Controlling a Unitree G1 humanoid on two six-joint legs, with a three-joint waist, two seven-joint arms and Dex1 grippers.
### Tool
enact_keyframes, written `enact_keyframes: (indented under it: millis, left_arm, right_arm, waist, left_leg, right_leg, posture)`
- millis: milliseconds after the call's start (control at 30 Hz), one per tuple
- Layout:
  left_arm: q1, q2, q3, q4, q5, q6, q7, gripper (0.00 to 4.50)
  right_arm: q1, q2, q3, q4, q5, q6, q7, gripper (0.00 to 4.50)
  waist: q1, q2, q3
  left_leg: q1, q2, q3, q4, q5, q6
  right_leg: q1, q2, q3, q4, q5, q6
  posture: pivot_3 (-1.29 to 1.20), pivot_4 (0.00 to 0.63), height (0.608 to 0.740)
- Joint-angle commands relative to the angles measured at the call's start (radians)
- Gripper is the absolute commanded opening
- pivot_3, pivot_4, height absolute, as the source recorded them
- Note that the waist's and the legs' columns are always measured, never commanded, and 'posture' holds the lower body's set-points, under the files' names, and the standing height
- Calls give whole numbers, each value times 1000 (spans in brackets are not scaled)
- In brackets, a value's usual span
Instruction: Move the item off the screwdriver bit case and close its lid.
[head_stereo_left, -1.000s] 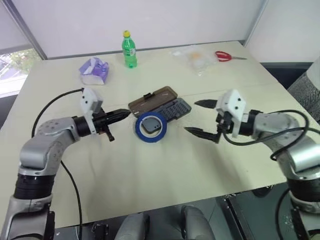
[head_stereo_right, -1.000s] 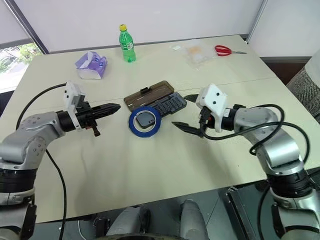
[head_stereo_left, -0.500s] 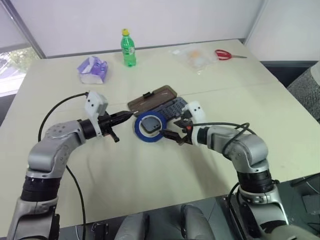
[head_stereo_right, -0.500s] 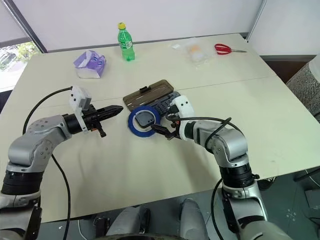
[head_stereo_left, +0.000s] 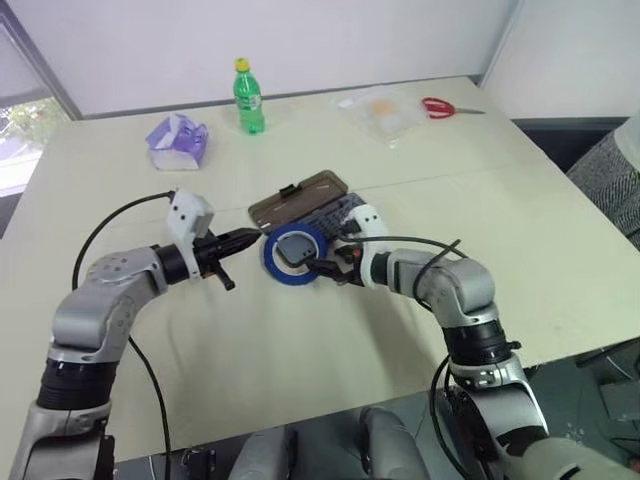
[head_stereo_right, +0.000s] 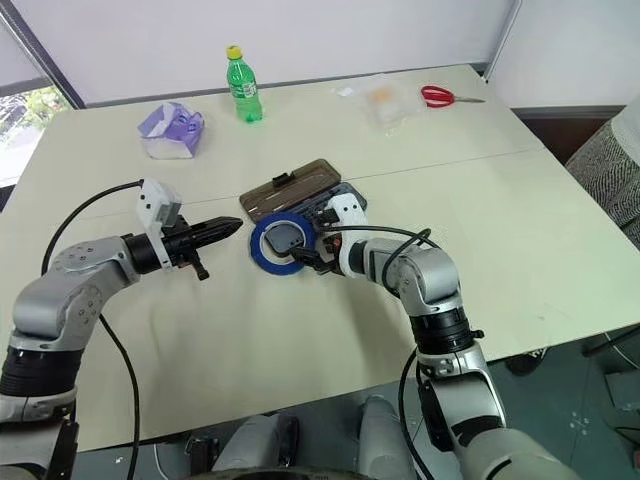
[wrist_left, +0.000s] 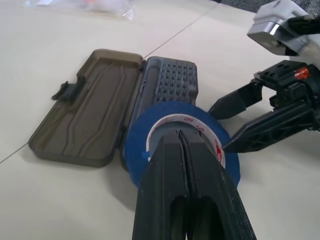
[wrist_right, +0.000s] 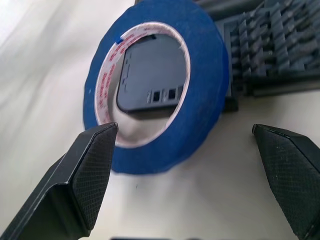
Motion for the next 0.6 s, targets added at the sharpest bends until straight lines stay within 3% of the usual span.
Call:
enact_keyframes:
  millis: [33, 200, 467, 500, 600]
  left_arm:
    - [10, 16, 37, -49, 1, -27, 3, 0]
    - [23, 19, 43, -57, 8, -33, 8, 0]
    - [39, 26, 48, -70, 12, -41, 21, 0]
    - [39, 26, 48, -69, 12, -43, 22, 0]
    - [41, 25, 49, -70, 13, -44, 25, 0]
  right_arm:
    - [-24, 21, 11, 13, -12, -39, 1, 4484]
    - [-24, 36, 28, 50, -34, -65, 4, 4484]
    - [-14, 39, 60, 83, -72, -108, 19, 679]
    - [-13, 38, 63, 84, -75, -114, 23, 332]
    - [-9, 34, 65, 77, -78, -113, 27, 292]
  waist:
    - [-1, 0, 0]
    - [-2, 0, 0]
    - [-16, 1, -1]
    - [-18, 1, -1]
    - [-21, 1, -1]
  left_leg:
    - [0, 0, 0, 0, 0, 0]
    - [0, 0, 0, 0, 0, 0]
    - [0, 0, 0, 0, 0, 0]
    - [0, 0, 0, 0, 0, 0]
    - [0, 0, 0, 0, 0, 0]
  right_leg:
    - [0, 0, 0, 0, 0, 0]
    - [0, 0, 0, 0, 0, 0]
    - [0, 0, 0, 1, 0, 0]
    - [0, 0, 0, 1, 0, 0]
    - [0, 0, 0, 1, 0, 0]
  posture:
    - [0, 150, 740]
    - [0, 150, 740]
    - [0, 150, 740]
    - [0, 150, 740]
    - [0, 150, 740]
